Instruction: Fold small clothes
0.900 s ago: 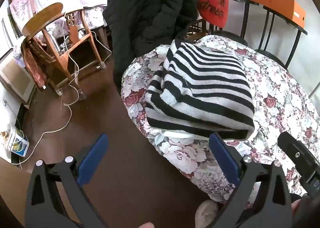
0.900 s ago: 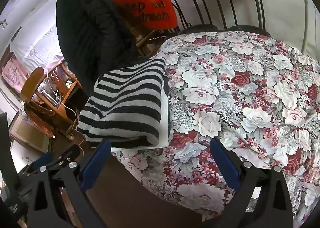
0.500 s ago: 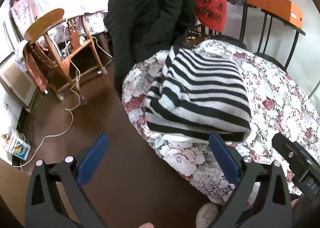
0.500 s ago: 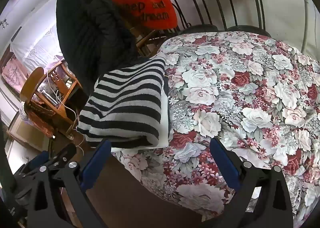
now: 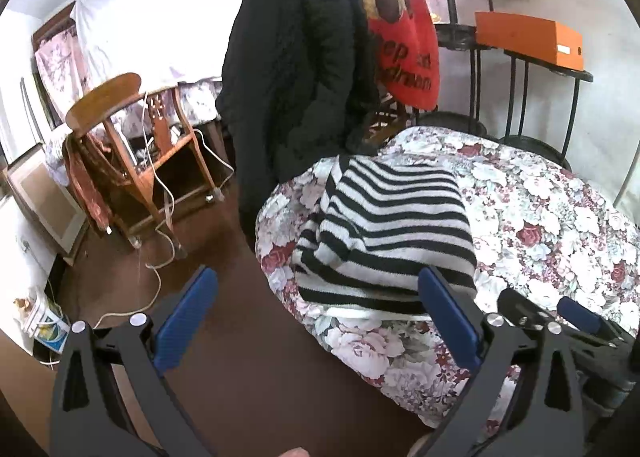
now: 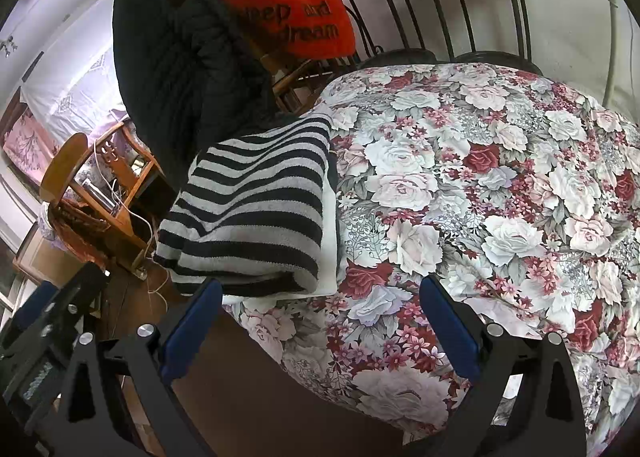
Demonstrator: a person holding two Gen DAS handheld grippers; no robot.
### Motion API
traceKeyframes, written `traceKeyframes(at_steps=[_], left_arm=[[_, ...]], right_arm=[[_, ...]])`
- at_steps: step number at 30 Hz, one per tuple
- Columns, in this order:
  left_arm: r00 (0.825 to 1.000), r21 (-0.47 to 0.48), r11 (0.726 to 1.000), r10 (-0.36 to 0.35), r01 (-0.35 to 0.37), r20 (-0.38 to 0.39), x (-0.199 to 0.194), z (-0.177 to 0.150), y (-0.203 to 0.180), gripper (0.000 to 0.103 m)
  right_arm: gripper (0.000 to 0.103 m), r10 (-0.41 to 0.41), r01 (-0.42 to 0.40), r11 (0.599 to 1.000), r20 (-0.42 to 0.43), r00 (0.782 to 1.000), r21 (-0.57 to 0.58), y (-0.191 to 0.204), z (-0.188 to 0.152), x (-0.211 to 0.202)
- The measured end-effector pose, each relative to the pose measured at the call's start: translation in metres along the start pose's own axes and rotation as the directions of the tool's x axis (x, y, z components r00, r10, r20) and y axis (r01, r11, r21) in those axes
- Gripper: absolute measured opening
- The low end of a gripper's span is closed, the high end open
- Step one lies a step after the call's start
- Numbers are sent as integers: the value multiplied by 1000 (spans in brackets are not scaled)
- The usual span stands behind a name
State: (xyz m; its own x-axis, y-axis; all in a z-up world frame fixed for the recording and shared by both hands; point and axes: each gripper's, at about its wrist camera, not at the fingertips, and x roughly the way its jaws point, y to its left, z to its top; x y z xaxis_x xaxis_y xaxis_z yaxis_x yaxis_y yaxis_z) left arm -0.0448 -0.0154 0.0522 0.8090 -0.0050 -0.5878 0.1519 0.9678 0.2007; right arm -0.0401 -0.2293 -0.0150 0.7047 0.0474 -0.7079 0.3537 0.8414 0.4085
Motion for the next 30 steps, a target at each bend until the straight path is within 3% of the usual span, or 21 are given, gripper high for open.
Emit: traceKeyframes(at_steps=[7, 10, 12, 14, 15, 18, 24, 30], left_arm=[[999, 21, 999, -37, 38, -24, -1, -1, -3, 98], [992, 37, 993, -112, 114, -65, -3, -4, -11, 98], [984, 61, 984, -164, 169, -75, -8, -6, -23, 98], [980, 101, 977, -183, 190, -73, -14, -10, -44, 98], [977, 122, 971, -200, 208, -73, -17, -12, -55, 98], [963, 182, 946, -257, 268, -82, -26, -19, -93, 98], [931, 264, 893, -343, 364, -124, -36, -31, -163, 98], [902, 321, 843, -394, 431, -178, -42, -53, -221, 98]], right_arm=[[99, 2, -2, 1000, -5, 1000, 2, -5, 2, 2], [99, 8, -8, 1000, -31, 999, 11, -15, 4, -3], [99, 2, -2, 998, -2, 1000, 60, -37, 4, -19], [99, -64, 60, 995, 48, 997, 80, -59, 4, -41], [99, -135, 129, 989, 80, 988, 78, -76, 3, -58], [99, -231, 218, 969, 116, 966, 117, -113, -4, -87], [99, -332, 303, 924, 98, 938, 231, -188, -39, -120], [99, -379, 356, 899, 45, 924, 254, -223, -58, -120]])
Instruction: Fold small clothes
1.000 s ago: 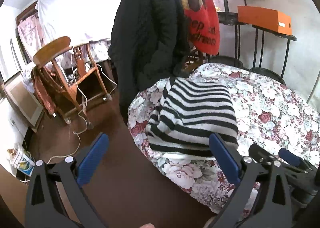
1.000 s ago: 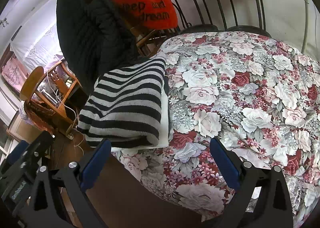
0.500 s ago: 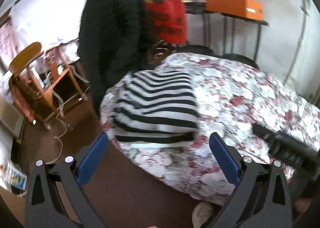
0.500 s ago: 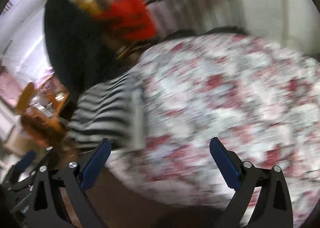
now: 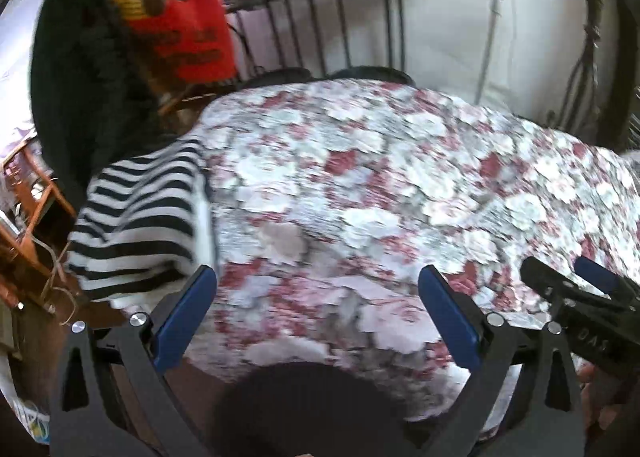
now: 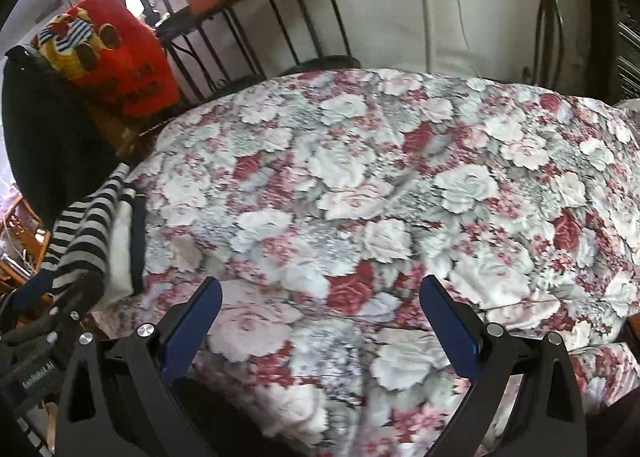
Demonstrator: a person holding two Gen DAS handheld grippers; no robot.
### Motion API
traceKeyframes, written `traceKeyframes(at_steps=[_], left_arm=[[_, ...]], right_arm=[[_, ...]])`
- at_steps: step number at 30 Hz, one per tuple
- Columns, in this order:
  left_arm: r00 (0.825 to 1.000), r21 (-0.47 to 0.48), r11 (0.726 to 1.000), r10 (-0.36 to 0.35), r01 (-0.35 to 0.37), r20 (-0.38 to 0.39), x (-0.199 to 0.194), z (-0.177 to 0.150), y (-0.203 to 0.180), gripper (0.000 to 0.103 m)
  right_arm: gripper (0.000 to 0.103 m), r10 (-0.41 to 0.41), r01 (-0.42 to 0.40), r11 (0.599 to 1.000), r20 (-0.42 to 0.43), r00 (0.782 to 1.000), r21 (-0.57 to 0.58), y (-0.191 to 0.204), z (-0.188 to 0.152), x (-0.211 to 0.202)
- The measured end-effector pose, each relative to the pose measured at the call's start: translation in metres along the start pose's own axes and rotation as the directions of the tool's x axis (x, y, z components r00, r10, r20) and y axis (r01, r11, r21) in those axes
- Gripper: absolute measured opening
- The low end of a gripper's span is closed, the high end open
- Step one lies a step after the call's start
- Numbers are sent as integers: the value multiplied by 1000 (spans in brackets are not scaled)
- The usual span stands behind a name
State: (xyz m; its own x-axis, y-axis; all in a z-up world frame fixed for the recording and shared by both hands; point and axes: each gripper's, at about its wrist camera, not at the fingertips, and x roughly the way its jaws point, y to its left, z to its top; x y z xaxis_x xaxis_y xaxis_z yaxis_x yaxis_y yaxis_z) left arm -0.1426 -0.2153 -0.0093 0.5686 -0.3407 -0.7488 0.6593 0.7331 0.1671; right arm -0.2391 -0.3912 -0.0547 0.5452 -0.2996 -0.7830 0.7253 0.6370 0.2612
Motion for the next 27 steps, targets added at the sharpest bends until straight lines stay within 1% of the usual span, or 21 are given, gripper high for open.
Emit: traceKeyframes(at_steps=[4, 7, 11, 16, 22, 27], left_arm=[[998, 29, 999, -27, 28, -54, 21, -5, -21, 98], [996, 26, 999, -30, 32, -78, 35, -8, -23, 98], [995, 3, 1000, -19, 20, -95, 48, -11, -16, 98], [996, -24, 999, -24, 22, -88, 55, -11, -11, 98], [998, -6, 1000, -7, 7, -59, 50, -10, -14, 98], [998, -23, 1000, -14, 12, -67, 51, -10, -9, 98]], right_arm=[[99, -21, 22, 999, -27, 999, 24, -11, -2, 11], [99, -27, 29, 999, -53, 998, 34, -13, -4, 19], [99, -28, 29, 999, -73, 997, 17, -9, -6, 28], [99, -38, 38, 999, -80, 996, -3, -5, -8, 33], [99, -31, 32, 999, -81, 996, 14, -6, -6, 35], [99, -25, 26, 1000, -76, 997, 6, -3, -7, 35]])
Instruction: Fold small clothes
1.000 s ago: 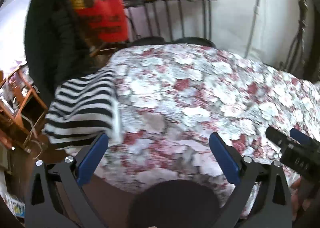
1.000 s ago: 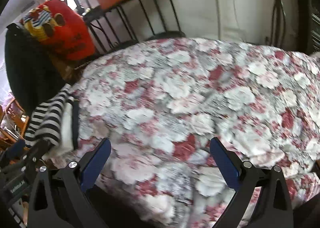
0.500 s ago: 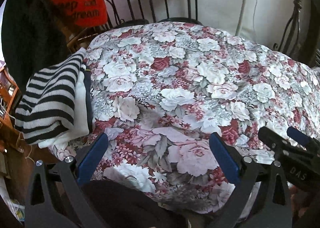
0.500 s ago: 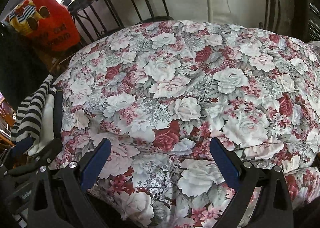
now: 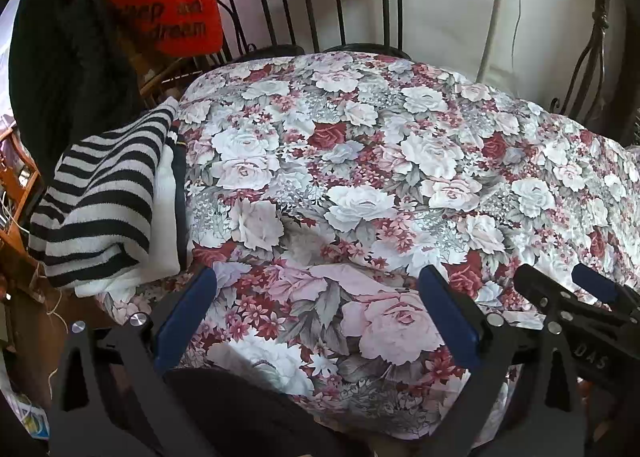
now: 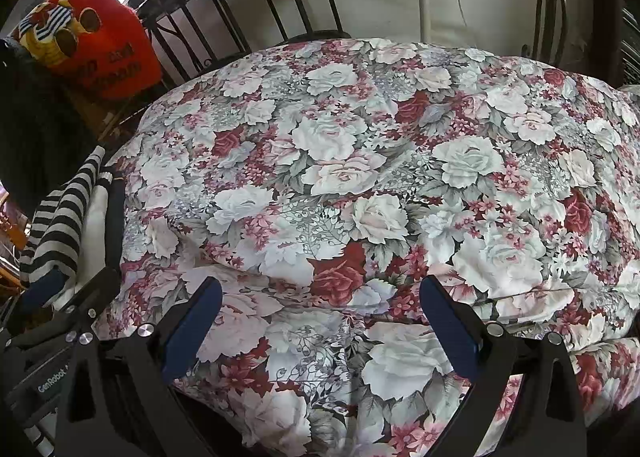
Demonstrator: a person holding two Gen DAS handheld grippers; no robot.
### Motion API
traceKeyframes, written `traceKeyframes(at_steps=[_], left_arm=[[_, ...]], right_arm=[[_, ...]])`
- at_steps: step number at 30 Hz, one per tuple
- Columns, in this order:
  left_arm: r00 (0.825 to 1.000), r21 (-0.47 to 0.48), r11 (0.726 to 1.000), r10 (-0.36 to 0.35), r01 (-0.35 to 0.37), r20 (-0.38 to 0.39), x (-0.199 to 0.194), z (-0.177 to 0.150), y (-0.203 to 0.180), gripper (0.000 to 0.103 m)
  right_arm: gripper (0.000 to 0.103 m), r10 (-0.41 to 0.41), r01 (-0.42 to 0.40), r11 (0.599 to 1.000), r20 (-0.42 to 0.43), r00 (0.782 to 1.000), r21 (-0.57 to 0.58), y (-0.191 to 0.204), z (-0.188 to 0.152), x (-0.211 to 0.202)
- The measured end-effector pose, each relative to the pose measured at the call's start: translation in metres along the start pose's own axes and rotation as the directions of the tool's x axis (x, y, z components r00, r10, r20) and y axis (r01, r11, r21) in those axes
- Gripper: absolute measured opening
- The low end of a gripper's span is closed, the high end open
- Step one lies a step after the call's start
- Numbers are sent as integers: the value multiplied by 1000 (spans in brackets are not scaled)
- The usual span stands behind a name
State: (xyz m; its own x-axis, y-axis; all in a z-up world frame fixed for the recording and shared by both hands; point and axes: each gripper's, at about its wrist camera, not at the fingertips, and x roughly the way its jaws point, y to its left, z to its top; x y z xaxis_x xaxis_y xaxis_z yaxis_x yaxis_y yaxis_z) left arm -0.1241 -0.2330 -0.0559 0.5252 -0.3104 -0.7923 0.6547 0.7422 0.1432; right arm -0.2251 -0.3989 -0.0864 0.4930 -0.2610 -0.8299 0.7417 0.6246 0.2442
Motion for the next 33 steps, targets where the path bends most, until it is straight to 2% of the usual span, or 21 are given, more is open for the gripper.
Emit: traceKeyframes(at_steps=[25, 33], left_arm=[[1000, -2, 1000, 1, -1, 0, 0, 0, 2, 98], [999, -16, 1000, 7, -6, 54, -8, 0, 6, 98]], right_arm=[[99, -2, 2, 1000, 1, 1000, -4, 2, 0, 0], [99, -3, 3, 1000, 0, 1000, -2, 2, 0, 0]])
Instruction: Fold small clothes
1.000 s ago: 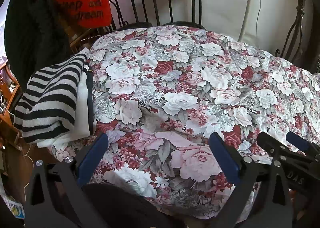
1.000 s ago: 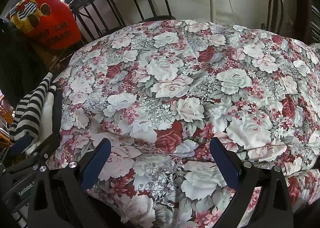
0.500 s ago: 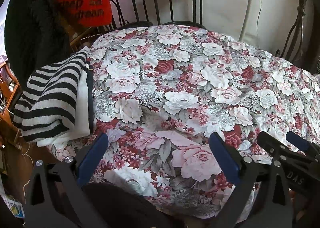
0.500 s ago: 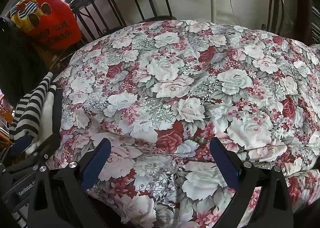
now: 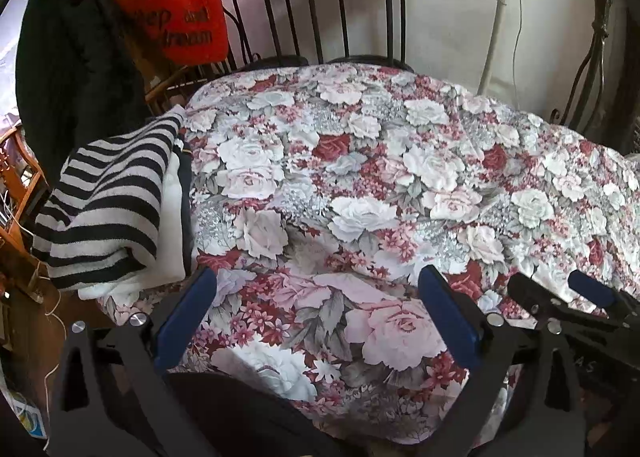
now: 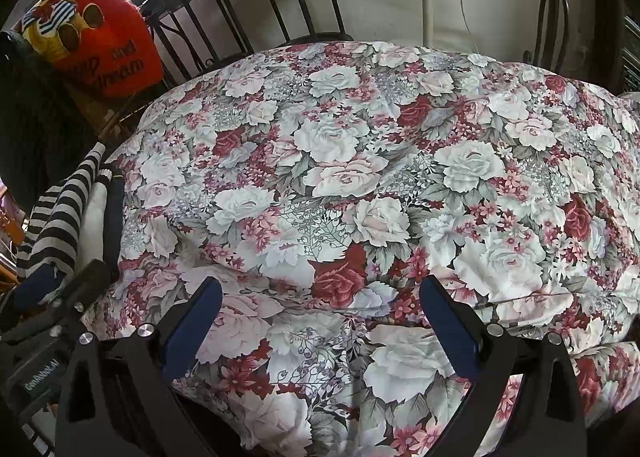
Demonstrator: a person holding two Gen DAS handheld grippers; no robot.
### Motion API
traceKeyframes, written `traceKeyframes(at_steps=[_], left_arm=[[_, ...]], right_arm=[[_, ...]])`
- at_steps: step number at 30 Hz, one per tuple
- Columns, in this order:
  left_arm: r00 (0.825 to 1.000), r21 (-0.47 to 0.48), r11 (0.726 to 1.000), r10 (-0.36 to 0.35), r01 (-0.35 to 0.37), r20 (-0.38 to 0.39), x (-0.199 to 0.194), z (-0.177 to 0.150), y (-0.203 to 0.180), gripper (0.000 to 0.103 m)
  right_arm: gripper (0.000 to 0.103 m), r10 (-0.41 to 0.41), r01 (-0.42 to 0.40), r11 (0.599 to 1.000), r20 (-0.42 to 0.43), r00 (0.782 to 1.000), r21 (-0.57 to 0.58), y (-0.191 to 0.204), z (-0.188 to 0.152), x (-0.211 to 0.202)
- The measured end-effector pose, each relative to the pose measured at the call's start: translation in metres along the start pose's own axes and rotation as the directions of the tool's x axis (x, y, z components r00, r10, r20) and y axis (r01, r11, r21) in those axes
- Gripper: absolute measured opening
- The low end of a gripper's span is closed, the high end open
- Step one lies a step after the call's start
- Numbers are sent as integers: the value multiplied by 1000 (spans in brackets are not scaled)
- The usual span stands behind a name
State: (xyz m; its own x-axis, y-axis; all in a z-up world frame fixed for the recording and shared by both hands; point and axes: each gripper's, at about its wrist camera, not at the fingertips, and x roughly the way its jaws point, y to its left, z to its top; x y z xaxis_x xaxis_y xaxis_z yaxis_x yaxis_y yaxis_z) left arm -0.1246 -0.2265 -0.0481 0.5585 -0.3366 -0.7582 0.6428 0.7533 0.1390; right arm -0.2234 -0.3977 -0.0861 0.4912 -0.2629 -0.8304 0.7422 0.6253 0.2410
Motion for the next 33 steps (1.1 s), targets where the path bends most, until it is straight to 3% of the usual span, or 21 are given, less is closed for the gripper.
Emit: traceKeyframes(at_steps=[33], left_arm=[[1000, -56, 998, 13, -12, 17, -3, -1, 19, 98]], right_arm=[[99, -8, 8, 1000, -1, 1000, -22, 7, -3, 5]])
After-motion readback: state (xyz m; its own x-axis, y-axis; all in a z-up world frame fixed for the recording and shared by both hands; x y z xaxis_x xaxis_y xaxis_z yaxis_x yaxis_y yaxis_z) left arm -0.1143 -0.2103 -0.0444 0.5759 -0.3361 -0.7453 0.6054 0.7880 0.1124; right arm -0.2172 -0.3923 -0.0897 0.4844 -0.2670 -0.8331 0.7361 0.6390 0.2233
